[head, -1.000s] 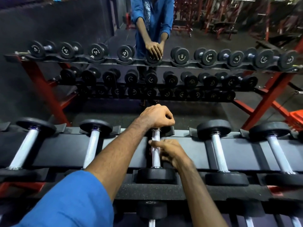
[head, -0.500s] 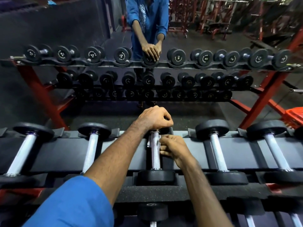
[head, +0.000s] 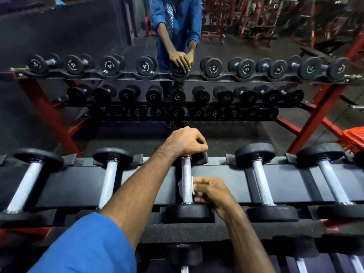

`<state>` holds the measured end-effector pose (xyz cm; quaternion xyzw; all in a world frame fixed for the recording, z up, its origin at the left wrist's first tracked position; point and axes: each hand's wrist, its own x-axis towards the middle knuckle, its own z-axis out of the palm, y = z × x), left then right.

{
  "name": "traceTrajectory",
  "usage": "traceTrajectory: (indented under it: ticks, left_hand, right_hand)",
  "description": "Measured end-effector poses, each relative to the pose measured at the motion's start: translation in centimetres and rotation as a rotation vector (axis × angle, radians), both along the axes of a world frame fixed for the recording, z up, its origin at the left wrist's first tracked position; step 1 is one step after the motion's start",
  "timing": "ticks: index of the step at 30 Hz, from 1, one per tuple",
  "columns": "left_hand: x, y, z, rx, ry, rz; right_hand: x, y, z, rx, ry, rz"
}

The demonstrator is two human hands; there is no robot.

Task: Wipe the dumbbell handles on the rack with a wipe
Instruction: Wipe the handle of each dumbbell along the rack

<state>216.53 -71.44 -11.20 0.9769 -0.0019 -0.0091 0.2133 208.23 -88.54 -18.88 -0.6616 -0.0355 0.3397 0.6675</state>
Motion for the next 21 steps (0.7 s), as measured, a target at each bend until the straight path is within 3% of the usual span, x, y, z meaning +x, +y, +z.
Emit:
traceTrajectory:
  ticks: [3,7,11,15,21]
  left_hand:
    - [0.0,0.0,-0.1,0.009,-0.009,-0.011]
    - [0.0,0.0,0.1,0.010,-0.015,-0.007]
    - [0.1,0.1,-0.2,0.007,-0.008,-0.011]
    - [0.1,0.2,-0.2,-0.002,-0.001,-0.011]
    - [0.3,0.4,-0.4,-0.017,0.012,-0.024]
  right_hand:
    - [-0.9,-1.2,-0.9,0.018,0.069,-0.041]
    - [2.3,1.7,0.1,0.038,-0.049,-0.256]
    - [1.9,3.2,0.4,-0.197,-0.394,-0.338]
    - [0.0,3.0,0.0,-0.446,-0.679,-0.254]
    - [0.8,4.9,2.5,-0.762,-0.857,-0.200]
